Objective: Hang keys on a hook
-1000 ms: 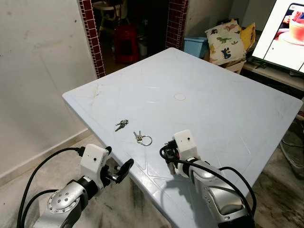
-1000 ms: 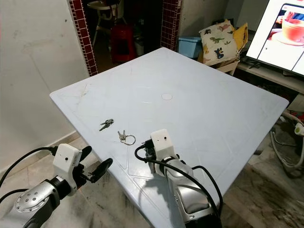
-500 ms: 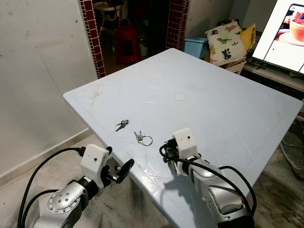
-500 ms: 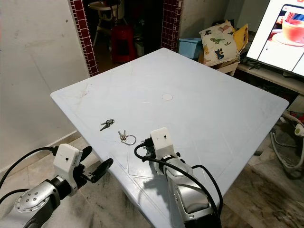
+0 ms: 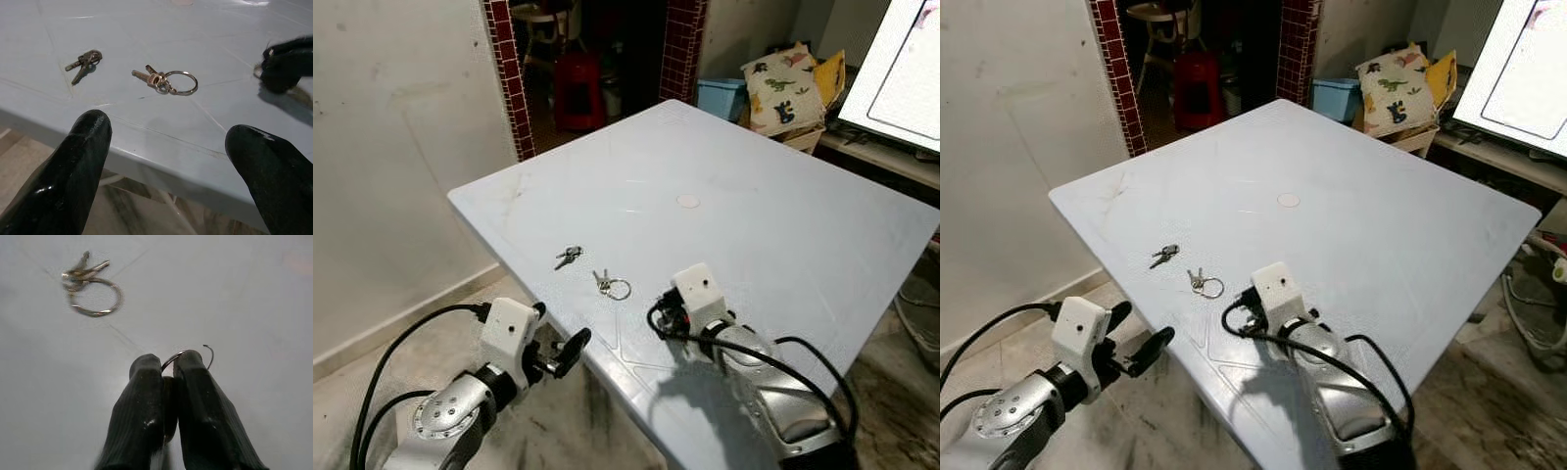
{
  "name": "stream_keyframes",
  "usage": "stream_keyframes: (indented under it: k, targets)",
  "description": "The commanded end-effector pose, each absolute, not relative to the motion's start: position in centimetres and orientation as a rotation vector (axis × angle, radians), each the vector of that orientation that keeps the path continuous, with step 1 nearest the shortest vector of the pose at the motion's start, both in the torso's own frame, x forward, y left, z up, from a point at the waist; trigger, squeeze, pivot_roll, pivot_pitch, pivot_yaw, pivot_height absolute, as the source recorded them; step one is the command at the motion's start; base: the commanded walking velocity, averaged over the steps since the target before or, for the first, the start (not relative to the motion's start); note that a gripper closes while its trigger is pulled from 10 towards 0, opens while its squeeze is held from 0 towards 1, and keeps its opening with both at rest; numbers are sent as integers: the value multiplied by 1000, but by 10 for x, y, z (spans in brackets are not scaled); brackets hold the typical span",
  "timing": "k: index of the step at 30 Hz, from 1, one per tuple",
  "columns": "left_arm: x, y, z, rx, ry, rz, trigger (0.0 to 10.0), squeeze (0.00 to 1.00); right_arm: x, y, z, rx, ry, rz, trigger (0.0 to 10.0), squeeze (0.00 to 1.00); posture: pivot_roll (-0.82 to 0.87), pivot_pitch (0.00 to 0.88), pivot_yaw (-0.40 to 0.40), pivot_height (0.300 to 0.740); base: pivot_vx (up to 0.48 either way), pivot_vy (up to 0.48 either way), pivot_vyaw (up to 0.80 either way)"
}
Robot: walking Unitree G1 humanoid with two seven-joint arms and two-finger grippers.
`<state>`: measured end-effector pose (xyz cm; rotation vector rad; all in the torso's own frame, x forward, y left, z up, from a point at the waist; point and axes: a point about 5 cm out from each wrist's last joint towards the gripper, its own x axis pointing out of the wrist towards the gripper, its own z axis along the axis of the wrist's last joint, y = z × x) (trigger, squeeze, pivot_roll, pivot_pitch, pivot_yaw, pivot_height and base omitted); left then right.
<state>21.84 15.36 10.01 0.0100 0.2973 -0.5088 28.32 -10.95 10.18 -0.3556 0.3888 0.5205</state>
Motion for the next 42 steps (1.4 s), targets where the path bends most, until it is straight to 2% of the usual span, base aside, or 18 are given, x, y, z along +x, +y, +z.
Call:
stream_keyframes:
  k: [1,7,11,12,13,18,21,27,29,34,40,41,42]
  targets:
    - [222,152,102,23,283,-517,10000,0,291,-113,109,-412,343,576,10000,0,65,0,14,740,0,0,0]
    - [224,150,102,25,281,-521,10000,0,303,-123,114,-433,319,637,10000,0,65,0,16,740,0,0,0]
    - [224,150,102,28,281,-522,10000,0,311,-121,117,-364,316,666,10000,0,67,0,14,740,0,0,0]
    - [224,150,102,29,281,-521,10000,0,312,-119,117,-357,314,681,10000,824,71,0,13,740,0,0,0]
    - [224,150,101,31,280,-520,10000,0,313,-118,117,-353,311,699,10000,1000,71,0,13,740,0,0,0]
    - [223,151,101,35,280,-514,10000,0,313,-115,114,-359,316,766,10000,1000,80,0,10,740,0,0,0]
    - [222,152,100,36,287,-514,10000,0,305,-112,112,-310,339,879,10000,1000,80,0,10,740,0,0,0]
    - [222,151,100,39,289,-521,10000,0,313,-125,113,-398,307,804,10000,1000,73,0,18,740,0,0,0]
    - [222,151,100,40,289,-522,10000,0,319,-129,122,-450,235,727,10000,1000,72,0,21,740,0,0,0]
    - [222,151,100,38,292,-520,10000,0,320,-122,136,-485,120,656,10000,1000,71,0,21,740,0,0,0]
    - [221,151,100,35,291,-521,10000,0,317,-121,125,-454,194,587,10000,1000,70,0,22,740,0,0,0]
    - [221,151,101,31,289,-518,10000,0,317,-125,119,-424,239,527,10000,820,70,0,21,740,0,0,0]
    - [222,152,101,27,287,-516,10000,0,315,-129,114,-385,294,470,10000,388,71,0,21,740,0,0,0]
